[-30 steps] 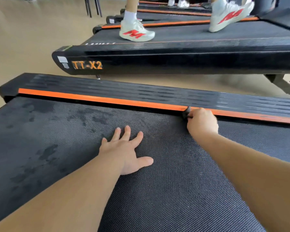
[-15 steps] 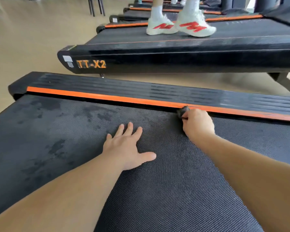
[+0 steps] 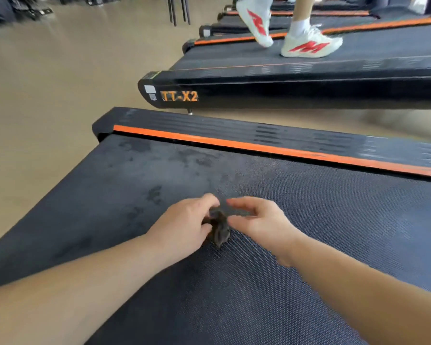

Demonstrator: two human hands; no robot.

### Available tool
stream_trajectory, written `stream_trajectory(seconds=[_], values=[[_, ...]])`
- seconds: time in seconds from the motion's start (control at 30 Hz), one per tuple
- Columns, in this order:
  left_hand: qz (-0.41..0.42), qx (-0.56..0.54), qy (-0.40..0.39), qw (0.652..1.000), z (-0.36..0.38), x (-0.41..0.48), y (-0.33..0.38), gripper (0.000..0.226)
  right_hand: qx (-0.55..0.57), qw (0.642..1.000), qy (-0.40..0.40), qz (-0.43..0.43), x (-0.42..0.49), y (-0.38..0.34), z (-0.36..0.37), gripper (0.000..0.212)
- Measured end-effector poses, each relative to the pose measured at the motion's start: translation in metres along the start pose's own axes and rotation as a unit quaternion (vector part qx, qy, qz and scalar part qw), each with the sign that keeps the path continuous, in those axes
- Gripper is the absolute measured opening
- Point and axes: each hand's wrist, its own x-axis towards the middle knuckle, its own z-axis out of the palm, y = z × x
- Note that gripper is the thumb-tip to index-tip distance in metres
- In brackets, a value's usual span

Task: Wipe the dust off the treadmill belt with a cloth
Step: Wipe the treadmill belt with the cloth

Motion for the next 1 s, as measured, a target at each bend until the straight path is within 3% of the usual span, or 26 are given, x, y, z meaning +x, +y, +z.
stream_trajectory(seconds=[0.07,0.13,0.2,0.27,0.33,0.37,0.47,0.53,0.63,0.73,0.8,0.93,1.0], values=[[-0.026,0.027,0.004,0.999,-0.02,-0.018,-0.018,0.021,-0.125,0.991,0.035,0.035,-0.017,0.0,0.001,0.044],[-0.043,0.023,0.043,0.998,-0.034,-0.037,-0.032,0.017,-0.292,0.955,-0.022,0.048,-0.035,0.003,0.011,0.065],[-0.058,0.003,0.058,0.997,-0.037,-0.057,-0.045,0.019,-0.391,0.913,-0.092,0.065,-0.051,0.01,0.033,0.095],[-0.061,0.012,-0.024,0.998,-0.026,-0.083,-0.055,0.022,-0.476,0.865,-0.121,0.102,-0.063,0.02,0.058,0.123],[-0.032,0.071,-0.123,0.989,-0.008,-0.106,-0.064,0.033,-0.524,0.835,-0.112,0.124,-0.069,0.027,0.074,0.135],[-0.019,0.102,-0.134,0.985,-0.002,-0.112,-0.066,0.035,-0.529,0.832,-0.103,0.129,-0.069,0.029,0.078,0.136],[0.055,0.175,-0.06,0.981,0.003,-0.102,-0.075,0.024,-0.537,0.824,-0.09,0.156,-0.066,0.024,0.086,0.137],[0.08,0.176,-0.053,0.98,0.0,-0.087,-0.078,0.014,-0.544,0.814,-0.09,0.182,-0.064,0.02,0.092,0.138],[0.018,0.122,-0.053,0.991,-0.002,-0.073,-0.084,0.01,-0.526,0.825,-0.09,0.189,-0.063,0.022,0.096,0.138],[-0.065,0.057,0.022,0.996,-0.002,-0.066,-0.084,0.03,-0.515,0.832,-0.09,0.184,-0.061,0.023,0.092,0.138],[-0.082,0.033,0.032,0.996,0.006,-0.063,-0.073,0.042,-0.512,0.833,-0.095,0.189,-0.06,0.023,0.092,0.138],[0.039,0.009,-0.034,0.999,0.038,-0.081,-0.038,0.01,-0.509,0.833,-0.108,0.191,-0.057,0.026,0.093,0.139],[0.098,0.025,-0.048,0.994,0.041,-0.08,-0.045,0.006,-0.509,0.832,-0.109,0.191,-0.056,0.027,0.092,0.139]])
